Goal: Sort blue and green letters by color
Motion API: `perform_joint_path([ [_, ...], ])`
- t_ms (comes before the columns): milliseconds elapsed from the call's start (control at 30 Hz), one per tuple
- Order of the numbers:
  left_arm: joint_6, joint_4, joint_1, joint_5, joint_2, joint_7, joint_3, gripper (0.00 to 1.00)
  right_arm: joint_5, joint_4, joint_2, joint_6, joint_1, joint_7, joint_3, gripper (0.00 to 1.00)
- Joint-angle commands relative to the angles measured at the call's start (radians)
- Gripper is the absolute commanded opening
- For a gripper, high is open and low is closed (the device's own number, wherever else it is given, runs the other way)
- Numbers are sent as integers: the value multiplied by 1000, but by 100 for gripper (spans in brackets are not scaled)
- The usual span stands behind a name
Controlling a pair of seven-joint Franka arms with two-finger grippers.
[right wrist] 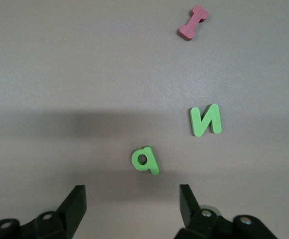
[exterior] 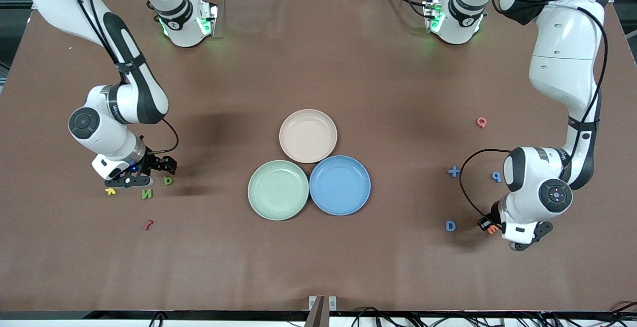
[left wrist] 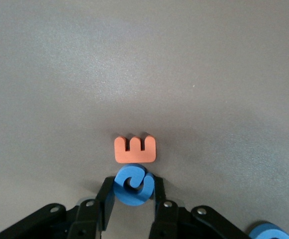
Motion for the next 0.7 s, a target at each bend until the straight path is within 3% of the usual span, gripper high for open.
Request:
perform_joint_path([
  [0,-11,4,-2,23,-1,16,-1,0,-7,18,38,35,-7,-11,-1,82],
  [333,-143,4,-24,14,-93,3,-41,0,-8,27,70,70,-8,-11,-1,79],
  [667,-150,-1,-123,14,-151,-8,-49,0,-8,41,94,70,-10,-11,-1,76],
])
